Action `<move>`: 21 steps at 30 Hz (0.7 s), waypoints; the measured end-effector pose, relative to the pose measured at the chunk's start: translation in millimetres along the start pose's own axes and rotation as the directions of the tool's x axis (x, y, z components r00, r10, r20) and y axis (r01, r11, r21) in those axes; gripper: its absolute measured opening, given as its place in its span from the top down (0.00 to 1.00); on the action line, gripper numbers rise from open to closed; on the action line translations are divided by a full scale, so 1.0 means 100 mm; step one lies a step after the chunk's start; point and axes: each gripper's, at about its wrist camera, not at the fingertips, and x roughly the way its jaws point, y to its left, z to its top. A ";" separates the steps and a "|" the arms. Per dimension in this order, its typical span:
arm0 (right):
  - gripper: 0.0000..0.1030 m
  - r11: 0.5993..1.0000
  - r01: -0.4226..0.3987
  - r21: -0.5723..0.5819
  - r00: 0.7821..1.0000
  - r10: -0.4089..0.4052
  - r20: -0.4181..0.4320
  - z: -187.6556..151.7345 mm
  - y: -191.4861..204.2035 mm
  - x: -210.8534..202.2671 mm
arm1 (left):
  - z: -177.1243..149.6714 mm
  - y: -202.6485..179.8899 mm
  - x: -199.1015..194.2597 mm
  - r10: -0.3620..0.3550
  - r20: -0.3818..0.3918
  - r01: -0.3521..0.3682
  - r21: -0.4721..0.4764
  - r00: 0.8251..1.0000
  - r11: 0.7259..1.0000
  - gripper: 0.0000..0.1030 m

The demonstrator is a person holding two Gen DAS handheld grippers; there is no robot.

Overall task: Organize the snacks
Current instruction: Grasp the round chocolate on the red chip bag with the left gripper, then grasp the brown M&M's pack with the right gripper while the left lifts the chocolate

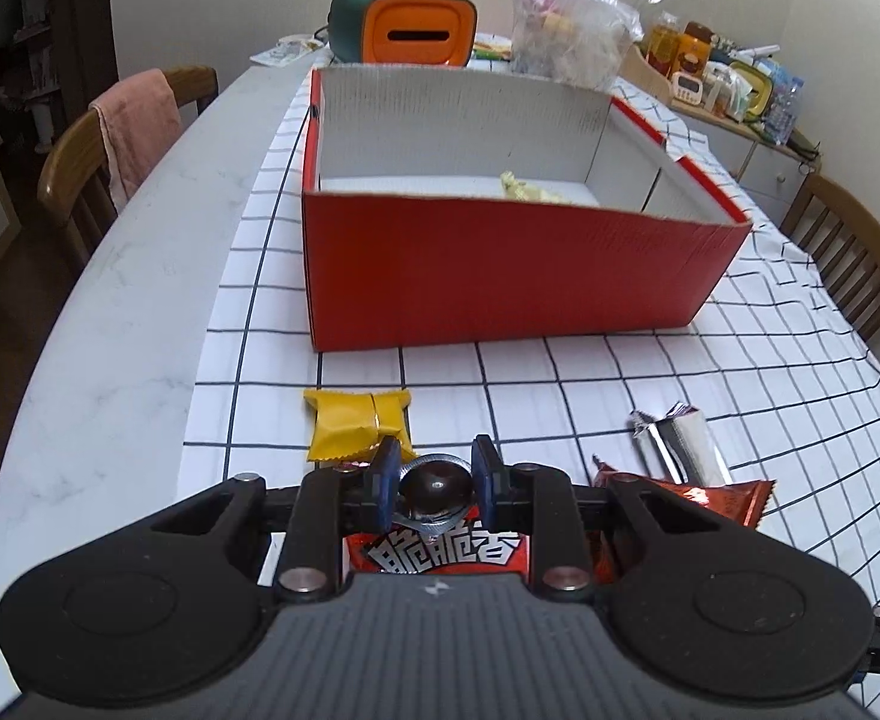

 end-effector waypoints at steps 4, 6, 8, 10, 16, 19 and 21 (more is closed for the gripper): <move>0.80 1.000 -0.004 -0.011 1.000 0.004 -0.019 0.00 -0.01 0.02 | 0.01 0.00 -0.04 0.000 0.010 0.000 0.001 1.000 1.000 0.76; 0.80 1.000 -0.010 -0.002 1.000 0.010 -0.019 0.00 -0.03 0.03 | 0.00 0.00 -0.05 0.005 0.013 -0.005 0.004 1.000 1.000 0.76; 0.80 1.000 -0.012 0.017 1.000 0.013 -0.026 0.00 -0.04 0.05 | -0.01 0.00 -0.05 0.008 0.012 -0.008 0.004 1.000 1.000 0.76; 0.80 1.000 -0.012 0.007 1.000 0.012 -0.029 0.00 -0.03 0.05 | -0.01 0.01 -0.05 0.011 0.012 -0.011 0.005 1.000 1.000 0.76; 0.78 1.000 0.006 -0.010 0.999 -0.006 -0.052 -0.03 -0.01 0.06 | -0.02 0.01 -0.06 0.010 0.014 -0.010 0.007 1.000 1.000 0.76; 0.77 1.000 0.009 -0.009 0.998 -0.010 -0.059 -0.05 0.00 0.08 | -0.02 0.00 -0.06 0.009 0.014 -0.009 0.006 1.000 1.000 0.76; 0.76 1.000 0.007 -0.001 0.998 -0.007 -0.067 -0.06 -0.01 0.12 | -0.03 0.00 -0.06 0.011 0.015 -0.011 0.006 1.000 1.000 0.76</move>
